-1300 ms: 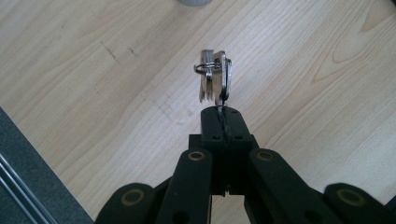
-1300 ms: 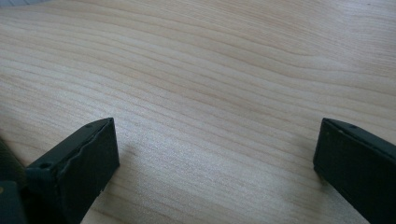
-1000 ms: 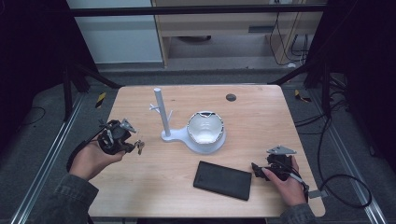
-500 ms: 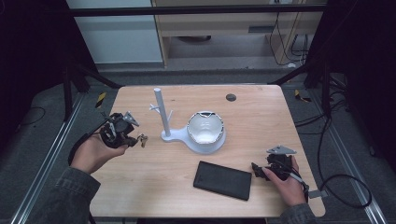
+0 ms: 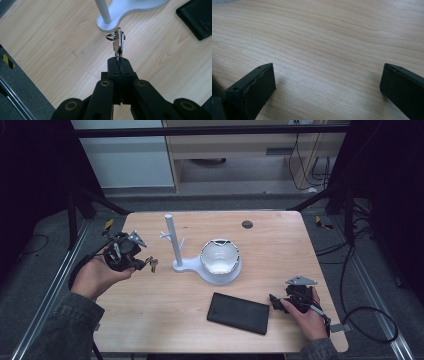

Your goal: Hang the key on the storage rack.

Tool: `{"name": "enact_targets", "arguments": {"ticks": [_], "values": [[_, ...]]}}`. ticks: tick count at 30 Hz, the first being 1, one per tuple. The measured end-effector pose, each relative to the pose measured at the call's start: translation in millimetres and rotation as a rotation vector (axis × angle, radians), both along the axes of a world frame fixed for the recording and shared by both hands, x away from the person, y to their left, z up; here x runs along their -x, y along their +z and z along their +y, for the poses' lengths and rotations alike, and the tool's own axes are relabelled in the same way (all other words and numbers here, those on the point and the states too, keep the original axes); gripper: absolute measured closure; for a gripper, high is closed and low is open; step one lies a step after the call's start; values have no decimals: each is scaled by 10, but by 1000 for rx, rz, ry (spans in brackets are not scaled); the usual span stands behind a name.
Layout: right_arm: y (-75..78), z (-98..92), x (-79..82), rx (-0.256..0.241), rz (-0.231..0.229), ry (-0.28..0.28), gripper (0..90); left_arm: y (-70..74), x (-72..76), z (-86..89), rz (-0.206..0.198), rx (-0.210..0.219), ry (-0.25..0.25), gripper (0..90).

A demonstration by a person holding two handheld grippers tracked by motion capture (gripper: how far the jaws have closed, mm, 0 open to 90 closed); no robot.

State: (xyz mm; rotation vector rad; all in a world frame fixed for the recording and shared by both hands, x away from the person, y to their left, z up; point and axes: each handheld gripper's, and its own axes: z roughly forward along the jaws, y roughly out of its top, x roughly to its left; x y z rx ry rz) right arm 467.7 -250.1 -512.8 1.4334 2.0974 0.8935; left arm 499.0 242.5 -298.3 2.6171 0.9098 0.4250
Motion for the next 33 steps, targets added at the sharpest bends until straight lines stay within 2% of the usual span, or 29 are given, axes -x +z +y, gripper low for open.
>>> {"name": "enact_targets", "arguments": {"ticks": [10,18,28,33], "values": [[-1,-1,-2,3,-1,1,3,166,-50,-57,-22,2,1,894],[-1,-1,-2,3,0,1,3,295,-143,-97,-27,-21,-4,894],[-3,-2,-2,6,-3,1,3,343,-275,-163,-36,-9,9,895],[-3,-1,0,5,-3,1,4,381,-327,-192,-34,-27,11,894]]}}
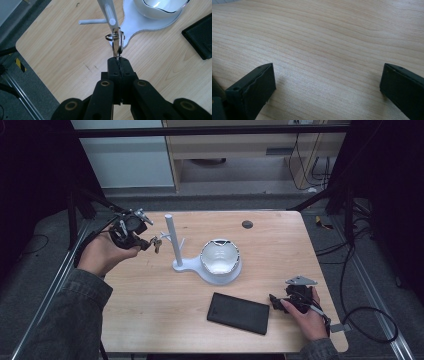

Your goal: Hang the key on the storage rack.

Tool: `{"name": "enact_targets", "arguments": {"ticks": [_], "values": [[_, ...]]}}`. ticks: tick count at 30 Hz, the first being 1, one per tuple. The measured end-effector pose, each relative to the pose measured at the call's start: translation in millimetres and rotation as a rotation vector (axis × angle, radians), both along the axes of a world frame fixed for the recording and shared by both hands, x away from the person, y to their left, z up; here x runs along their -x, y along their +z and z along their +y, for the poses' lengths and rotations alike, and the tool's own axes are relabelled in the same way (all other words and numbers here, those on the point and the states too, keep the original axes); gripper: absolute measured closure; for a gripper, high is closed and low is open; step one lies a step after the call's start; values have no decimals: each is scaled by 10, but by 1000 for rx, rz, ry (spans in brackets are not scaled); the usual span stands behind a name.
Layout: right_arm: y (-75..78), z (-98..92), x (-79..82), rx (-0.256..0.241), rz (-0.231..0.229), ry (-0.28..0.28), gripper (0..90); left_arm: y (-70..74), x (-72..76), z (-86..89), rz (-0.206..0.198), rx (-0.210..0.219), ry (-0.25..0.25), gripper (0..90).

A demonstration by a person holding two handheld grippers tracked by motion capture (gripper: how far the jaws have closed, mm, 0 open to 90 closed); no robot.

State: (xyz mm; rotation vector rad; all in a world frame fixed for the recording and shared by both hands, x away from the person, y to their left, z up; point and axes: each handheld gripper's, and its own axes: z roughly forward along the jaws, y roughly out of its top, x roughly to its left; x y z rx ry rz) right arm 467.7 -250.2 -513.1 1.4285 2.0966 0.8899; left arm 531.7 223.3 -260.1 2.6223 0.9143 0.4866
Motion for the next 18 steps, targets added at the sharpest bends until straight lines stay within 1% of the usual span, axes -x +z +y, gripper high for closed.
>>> {"name": "enact_targets", "arguments": {"ticks": [6,9,12,18], "values": [[0,2,4,-2,0,-1,3,0,-36,3,2,0,9,894],[0,2,4,-2,0,0,3,-1,-56,-6,1,-13,14,894],[0,1,4,0,0,1,3,7,-68,-11,-1,-10,20,894],[2,5,9,-6,3,0,3,8,-91,-64,1,-12,12,894]]}}
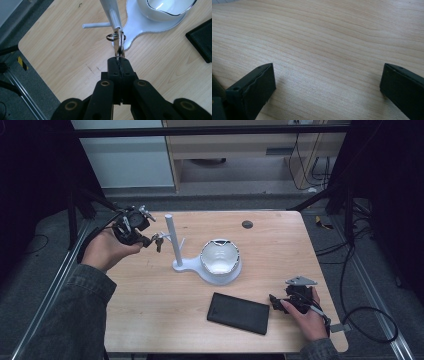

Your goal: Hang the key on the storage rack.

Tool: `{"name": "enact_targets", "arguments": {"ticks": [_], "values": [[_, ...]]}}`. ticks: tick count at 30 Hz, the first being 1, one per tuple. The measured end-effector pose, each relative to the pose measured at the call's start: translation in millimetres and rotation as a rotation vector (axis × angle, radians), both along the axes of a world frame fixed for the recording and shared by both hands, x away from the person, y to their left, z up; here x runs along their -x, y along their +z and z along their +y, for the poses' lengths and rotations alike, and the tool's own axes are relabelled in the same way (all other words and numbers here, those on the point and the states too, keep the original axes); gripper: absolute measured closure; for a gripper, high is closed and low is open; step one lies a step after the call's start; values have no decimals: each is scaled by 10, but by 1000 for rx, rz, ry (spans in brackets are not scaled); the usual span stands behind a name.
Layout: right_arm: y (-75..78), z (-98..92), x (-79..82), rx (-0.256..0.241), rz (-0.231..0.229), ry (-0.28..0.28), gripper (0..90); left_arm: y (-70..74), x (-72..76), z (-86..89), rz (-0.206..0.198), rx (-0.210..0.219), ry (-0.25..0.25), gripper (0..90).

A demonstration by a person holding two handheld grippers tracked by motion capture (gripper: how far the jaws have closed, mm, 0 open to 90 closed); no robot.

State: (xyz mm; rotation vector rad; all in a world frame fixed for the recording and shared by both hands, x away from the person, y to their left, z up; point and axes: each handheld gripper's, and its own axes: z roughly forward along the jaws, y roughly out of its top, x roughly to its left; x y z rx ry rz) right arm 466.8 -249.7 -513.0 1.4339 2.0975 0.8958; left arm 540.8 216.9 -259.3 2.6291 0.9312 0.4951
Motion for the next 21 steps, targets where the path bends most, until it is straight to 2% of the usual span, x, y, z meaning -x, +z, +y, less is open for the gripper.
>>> {"name": "enact_targets", "arguments": {"ticks": [21], "values": [[-2,-2,4,8,-3,7,3,5,-82,-94,6,-23,14,893]]}}
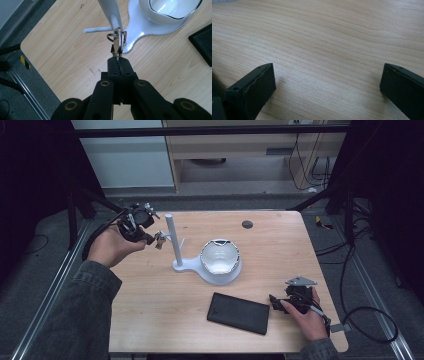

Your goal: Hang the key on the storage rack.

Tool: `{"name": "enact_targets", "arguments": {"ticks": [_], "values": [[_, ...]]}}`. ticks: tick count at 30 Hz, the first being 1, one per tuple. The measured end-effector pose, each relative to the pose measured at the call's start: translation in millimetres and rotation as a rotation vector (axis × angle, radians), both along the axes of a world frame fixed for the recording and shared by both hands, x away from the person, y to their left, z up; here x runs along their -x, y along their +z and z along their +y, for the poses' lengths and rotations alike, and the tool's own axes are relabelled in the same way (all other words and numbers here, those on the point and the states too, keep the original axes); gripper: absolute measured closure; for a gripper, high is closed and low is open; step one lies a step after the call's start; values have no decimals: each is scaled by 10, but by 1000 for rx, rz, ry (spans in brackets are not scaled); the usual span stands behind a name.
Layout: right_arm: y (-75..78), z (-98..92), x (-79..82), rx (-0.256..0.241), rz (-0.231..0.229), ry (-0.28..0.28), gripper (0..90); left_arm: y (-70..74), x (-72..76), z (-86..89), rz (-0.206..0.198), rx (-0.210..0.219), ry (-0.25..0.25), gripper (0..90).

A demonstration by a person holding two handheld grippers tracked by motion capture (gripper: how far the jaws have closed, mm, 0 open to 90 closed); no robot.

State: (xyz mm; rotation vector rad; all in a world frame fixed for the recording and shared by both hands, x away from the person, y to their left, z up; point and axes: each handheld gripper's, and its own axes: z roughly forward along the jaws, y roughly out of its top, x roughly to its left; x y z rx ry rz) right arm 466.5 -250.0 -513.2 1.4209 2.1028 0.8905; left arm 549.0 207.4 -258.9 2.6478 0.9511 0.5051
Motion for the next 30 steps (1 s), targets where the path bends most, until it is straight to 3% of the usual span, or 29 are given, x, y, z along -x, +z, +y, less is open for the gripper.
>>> {"name": "enact_targets", "arguments": {"ticks": [11,15,22,27,30], "values": [[1,7,5,-3,2,-2,4,-28,-85,-52,27,-22,7,892],[-1,11,6,-9,2,-1,3,-26,-83,-90,18,-38,3,892],[1,11,7,-7,3,-1,3,-118,-120,-17,24,7,13,891],[1,11,7,-7,3,-1,3,-181,-102,14,-13,40,7,885],[1,11,7,-8,3,-1,3,-204,-59,76,-53,85,7,853]]}}
